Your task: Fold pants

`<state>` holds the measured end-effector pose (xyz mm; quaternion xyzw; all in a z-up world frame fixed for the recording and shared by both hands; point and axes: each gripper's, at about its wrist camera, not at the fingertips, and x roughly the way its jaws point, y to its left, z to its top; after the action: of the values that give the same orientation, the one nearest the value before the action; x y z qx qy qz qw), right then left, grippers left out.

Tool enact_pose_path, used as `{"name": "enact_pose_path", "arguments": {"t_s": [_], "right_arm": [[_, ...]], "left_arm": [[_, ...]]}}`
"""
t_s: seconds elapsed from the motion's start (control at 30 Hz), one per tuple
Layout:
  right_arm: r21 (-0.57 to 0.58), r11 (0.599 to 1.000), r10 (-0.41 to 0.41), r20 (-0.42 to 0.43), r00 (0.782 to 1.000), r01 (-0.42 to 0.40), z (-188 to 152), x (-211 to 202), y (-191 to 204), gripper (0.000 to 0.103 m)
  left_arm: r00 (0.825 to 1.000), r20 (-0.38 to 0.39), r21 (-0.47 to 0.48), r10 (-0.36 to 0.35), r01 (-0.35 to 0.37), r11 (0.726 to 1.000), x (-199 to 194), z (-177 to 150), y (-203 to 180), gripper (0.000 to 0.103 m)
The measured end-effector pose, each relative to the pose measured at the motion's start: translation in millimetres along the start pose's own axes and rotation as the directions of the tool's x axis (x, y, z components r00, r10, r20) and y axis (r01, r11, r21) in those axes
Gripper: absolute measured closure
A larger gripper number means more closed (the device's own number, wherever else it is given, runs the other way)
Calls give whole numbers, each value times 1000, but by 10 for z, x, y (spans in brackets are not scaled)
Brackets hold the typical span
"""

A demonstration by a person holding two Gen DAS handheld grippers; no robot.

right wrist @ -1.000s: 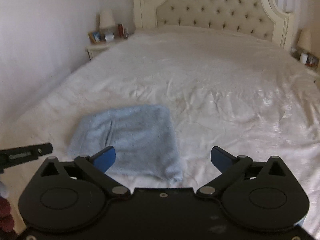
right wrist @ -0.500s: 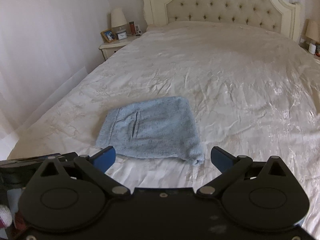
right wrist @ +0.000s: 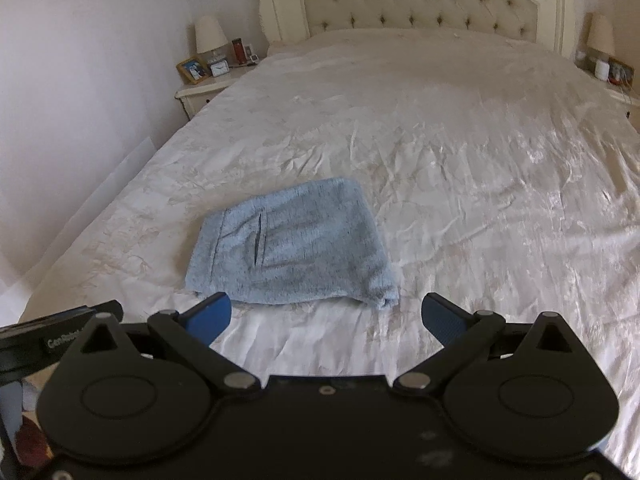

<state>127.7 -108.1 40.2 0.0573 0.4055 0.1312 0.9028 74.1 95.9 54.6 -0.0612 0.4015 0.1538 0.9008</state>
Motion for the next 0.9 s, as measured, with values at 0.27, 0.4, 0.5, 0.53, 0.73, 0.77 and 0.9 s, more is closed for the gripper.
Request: {"name": "enact_pose_path", "arguments": {"t_s": [0.27,0.4,0.5,0.53,0.73,0.77,0.9], "right_arm": [[10,999,-34,-26,999,35,-33,57,71,0],[21,998,-51,-36,998,51,-54,98,112,0],[32,998,-59,-49,997,60,-63,146,145,0],[38,997,-63,-54,997,65,-63,165,162,0],[47,994,-97,-73,993,101,-37,287,256,0],[52,993,-102,-76,992,106,-31,311,273,0],[76,989,-118,-84,990,124,-14,385,314,0]], "left_arm": [[1000,0,38,-2,2,999,44,41,32,70],[999,-22,62,-28,29,998,103,56,50,70],[999,-41,79,-29,32,996,160,64,74,70],[999,-45,84,-30,34,996,178,71,87,70],[998,-50,125,-30,36,992,280,94,157,70],[998,-55,133,-33,41,990,307,105,174,70],[997,-68,158,-41,52,986,387,130,203,70]]}}
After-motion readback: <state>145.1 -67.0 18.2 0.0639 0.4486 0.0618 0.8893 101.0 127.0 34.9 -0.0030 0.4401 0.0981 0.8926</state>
